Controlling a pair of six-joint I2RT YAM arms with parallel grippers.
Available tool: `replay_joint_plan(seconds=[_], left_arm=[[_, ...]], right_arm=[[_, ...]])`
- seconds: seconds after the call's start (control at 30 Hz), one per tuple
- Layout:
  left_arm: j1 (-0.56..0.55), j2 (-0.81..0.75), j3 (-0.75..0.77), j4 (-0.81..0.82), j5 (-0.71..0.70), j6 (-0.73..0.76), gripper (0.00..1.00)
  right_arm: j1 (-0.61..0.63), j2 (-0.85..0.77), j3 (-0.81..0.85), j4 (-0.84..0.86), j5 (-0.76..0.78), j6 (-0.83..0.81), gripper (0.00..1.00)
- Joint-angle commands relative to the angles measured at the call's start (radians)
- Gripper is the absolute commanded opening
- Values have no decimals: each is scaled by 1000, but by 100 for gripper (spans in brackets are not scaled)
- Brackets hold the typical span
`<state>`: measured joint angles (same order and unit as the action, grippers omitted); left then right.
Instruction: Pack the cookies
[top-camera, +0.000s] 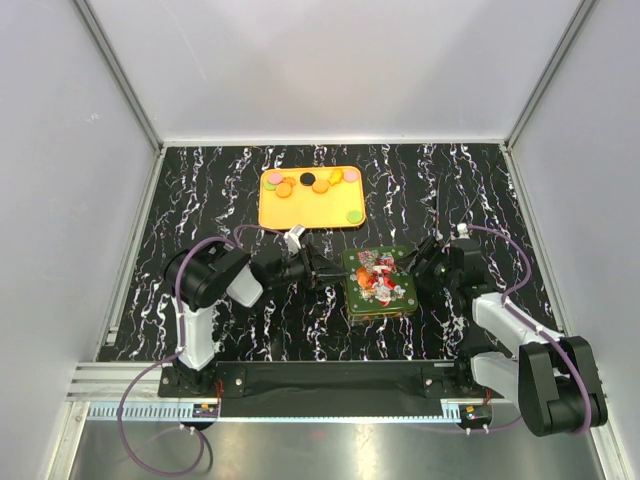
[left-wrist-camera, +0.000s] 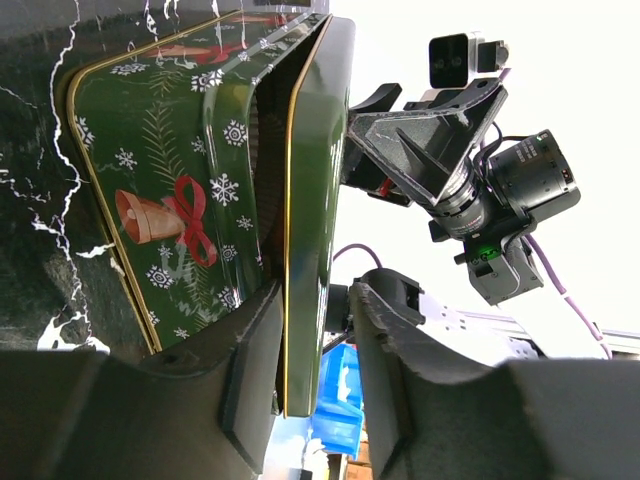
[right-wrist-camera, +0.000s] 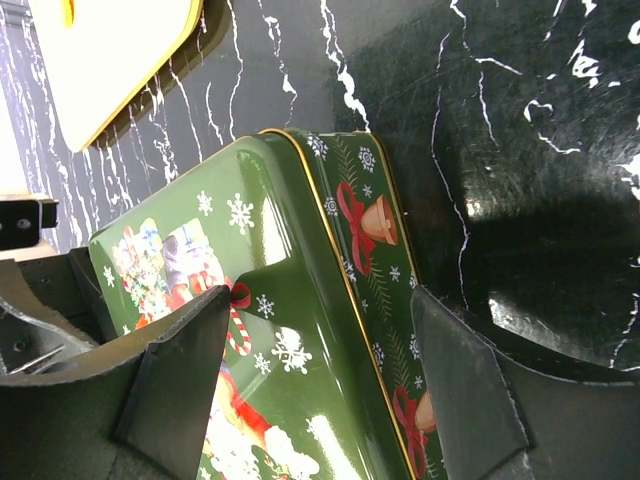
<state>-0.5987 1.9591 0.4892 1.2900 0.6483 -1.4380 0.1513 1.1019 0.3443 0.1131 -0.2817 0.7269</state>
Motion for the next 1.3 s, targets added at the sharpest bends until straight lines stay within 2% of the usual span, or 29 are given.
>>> replay_joint_plan(seconds=[0.0, 0.63, 1.1, 1.27], left_arm=[[11, -12, -17, 95, 13, 34, 41], [28, -12, -26, 58, 14, 48, 46], [25, -58, -34, -29, 4, 114, 59], [16, -77, -24, -66, -1, 137, 60]], right_arm=[[4, -17, 45, -13, 27, -27, 80], [2, -25, 88, -78, 36, -38, 78], [5, -4, 119, -107, 38, -49, 76], [17, 1, 128, -141, 52, -50, 75]])
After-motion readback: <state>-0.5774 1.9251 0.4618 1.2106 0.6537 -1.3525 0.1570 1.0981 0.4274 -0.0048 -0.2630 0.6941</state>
